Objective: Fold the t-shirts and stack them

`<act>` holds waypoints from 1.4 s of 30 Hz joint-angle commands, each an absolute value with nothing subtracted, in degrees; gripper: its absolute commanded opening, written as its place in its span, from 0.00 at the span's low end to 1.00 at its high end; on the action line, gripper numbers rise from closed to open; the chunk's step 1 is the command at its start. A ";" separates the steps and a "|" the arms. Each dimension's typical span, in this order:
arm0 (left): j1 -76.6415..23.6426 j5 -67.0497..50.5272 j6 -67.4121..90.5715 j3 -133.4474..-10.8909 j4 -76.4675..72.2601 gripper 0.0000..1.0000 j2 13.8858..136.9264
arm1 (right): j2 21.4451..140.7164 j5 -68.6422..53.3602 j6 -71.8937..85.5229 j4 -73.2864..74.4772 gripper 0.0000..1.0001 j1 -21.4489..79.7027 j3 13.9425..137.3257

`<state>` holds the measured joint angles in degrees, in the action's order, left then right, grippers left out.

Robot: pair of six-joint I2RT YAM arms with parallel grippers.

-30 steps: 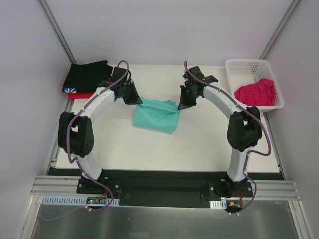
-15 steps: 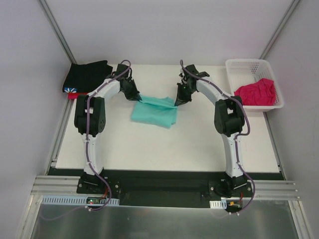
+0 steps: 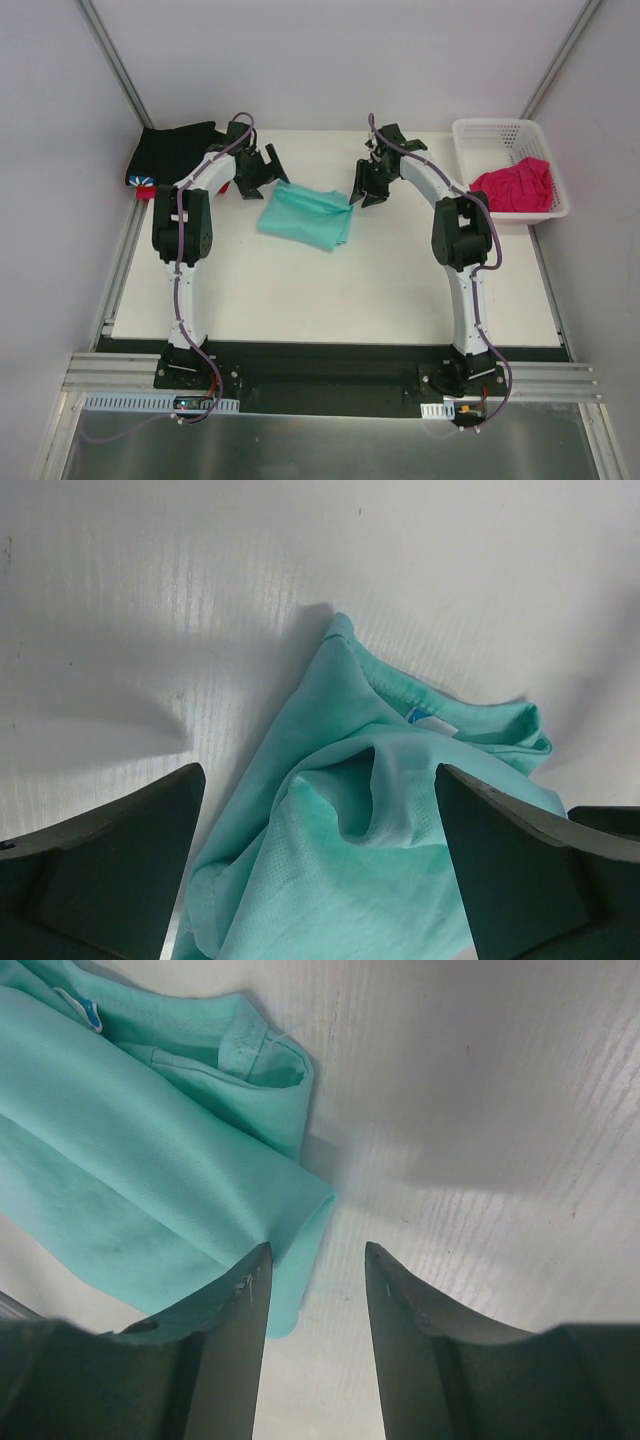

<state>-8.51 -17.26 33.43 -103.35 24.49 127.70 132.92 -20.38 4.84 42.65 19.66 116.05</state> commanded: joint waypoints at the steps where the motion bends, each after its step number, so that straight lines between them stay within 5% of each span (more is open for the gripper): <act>1: -8.53 -15.73 32.08 -102.22 24.87 0.99 122.35 | 130.44 -20.04 3.95 40.97 0.46 19.69 115.85; 17: -10.98 -14.24 30.59 -80.52 22.41 0.99 95.02 | 122.08 -14.06 0.26 45.97 0.47 26.10 119.00; 20: -12.65 -15.11 32.69 -73.58 19.79 0.99 91.33 | 122.60 -14.85 0.35 44.83 0.38 27.51 120.67; 22: -14.15 -15.73 35.24 -67.89 17.42 0.99 88.18 | 123.83 -16.51 0.70 43.34 0.18 28.04 122.16; 25: -15.81 -16.17 36.91 -63.30 15.21 0.99 85.09 | 128.05 -18.97 1.84 42.63 0.01 28.04 125.93; 42: -15.91 -15.82 35.33 -63.11 18.98 0.99 80.68 | 137.99 -31.64 10.72 32.61 0.01 28.74 127.53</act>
<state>-16.05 -15.92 35.77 -60.99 17.96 81.78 138.32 -27.46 8.21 36.36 28.38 125.36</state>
